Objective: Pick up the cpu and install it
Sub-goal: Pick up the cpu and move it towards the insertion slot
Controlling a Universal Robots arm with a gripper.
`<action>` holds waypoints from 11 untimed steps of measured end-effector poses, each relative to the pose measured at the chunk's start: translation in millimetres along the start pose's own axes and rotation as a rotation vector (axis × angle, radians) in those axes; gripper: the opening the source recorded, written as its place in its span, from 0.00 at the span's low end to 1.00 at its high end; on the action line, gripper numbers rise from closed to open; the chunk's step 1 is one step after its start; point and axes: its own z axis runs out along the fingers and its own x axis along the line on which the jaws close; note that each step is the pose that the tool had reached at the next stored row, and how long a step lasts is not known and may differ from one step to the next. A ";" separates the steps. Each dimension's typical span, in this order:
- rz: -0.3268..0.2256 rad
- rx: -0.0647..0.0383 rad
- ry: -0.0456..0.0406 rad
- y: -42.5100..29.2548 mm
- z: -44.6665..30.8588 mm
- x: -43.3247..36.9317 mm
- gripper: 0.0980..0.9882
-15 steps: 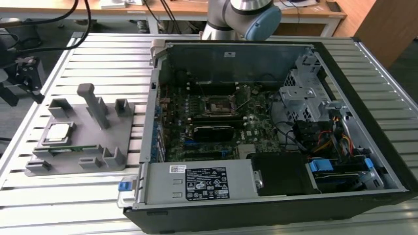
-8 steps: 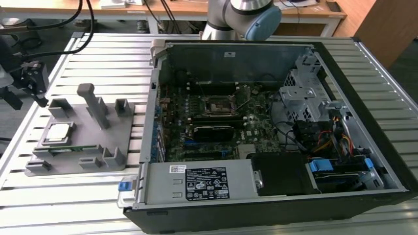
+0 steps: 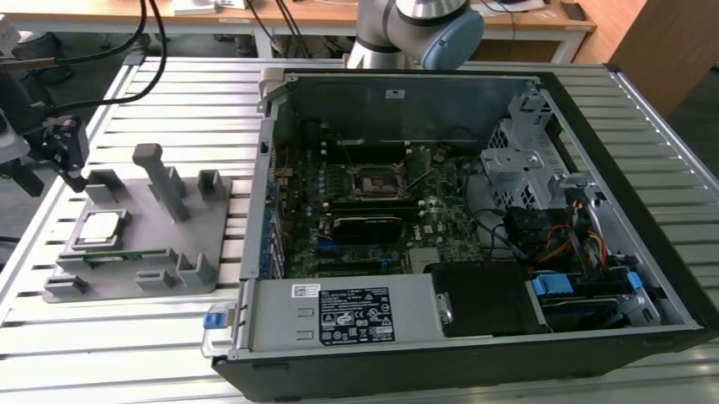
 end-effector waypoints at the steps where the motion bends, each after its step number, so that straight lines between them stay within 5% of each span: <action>1: 0.002 0.000 0.0001 0.0 1.8 -0.3 0.48; 6: 0.007 0.001 -0.0001 -0.3 10.6 -2.2 0.63; 11: 0.018 0.001 -0.0001 -0.5 18.8 -2.7 0.63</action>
